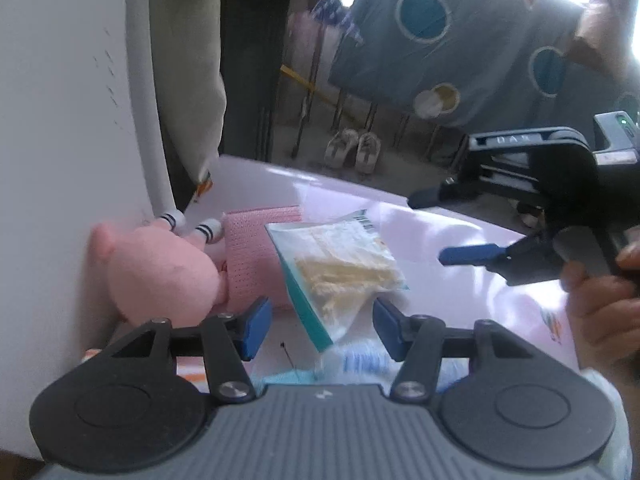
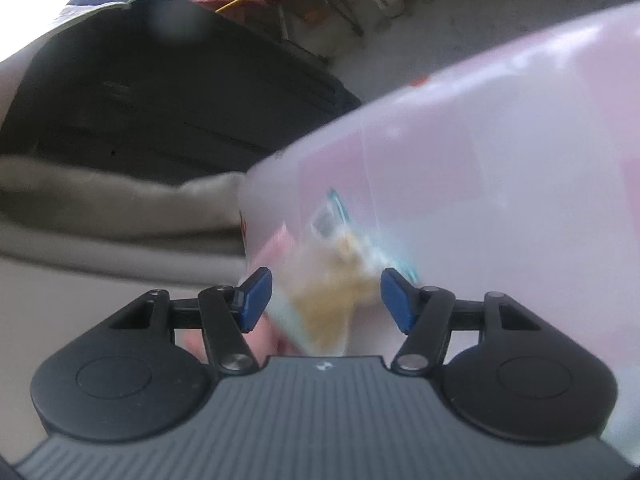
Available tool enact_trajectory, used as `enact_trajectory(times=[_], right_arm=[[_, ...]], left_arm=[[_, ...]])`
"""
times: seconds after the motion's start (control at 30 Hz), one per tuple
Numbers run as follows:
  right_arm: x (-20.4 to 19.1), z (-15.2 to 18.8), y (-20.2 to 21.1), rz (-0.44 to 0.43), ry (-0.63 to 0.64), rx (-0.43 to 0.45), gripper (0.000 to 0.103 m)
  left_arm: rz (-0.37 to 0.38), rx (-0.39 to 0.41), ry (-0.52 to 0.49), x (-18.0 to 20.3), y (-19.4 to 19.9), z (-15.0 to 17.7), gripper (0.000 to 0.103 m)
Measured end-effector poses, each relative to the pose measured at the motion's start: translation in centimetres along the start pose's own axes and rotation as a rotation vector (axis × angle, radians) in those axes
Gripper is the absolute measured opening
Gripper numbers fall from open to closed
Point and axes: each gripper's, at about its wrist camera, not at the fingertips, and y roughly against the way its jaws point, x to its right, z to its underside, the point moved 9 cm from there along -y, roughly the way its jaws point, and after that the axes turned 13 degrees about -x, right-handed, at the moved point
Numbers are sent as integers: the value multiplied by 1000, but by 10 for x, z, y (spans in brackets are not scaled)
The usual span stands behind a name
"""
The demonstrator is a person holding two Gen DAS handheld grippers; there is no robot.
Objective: Organize soft objects
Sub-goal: 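Grasp the clear snack bag with the right gripper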
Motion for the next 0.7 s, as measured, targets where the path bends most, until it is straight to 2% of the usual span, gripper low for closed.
enact_trajectory(times=[0.23, 0.3, 0.33, 0.37, 0.43, 0.5, 0.6, 0.7], right_arm=[[0, -39, -56, 38, 48, 1, 61], [8, -40, -64, 69, 57, -18, 61], [11, -38, -69, 79, 57, -34, 61], [12, -38, -76, 69, 62, -41, 60], [11, -35, -83, 46, 71, -70, 55], [12, -32, -83, 62, 90, -78, 44], [13, -27, -75, 65, 97, -75, 34], [13, -22, -65, 44, 86, -71, 31]], left_arm=[[-5, -91, 68, -12, -54, -22, 56], [8, -105, 86, -12, -63, -22, 50], [16, -118, 93, -13, -67, -22, 41], [26, -134, 97, -12, -72, -21, 38], [23, -132, 103, -13, -76, -21, 33], [14, -115, 103, -14, -74, -21, 28], [26, -110, 105, -12, -68, -21, 23], [32, -99, 92, -9, -56, -21, 21]])
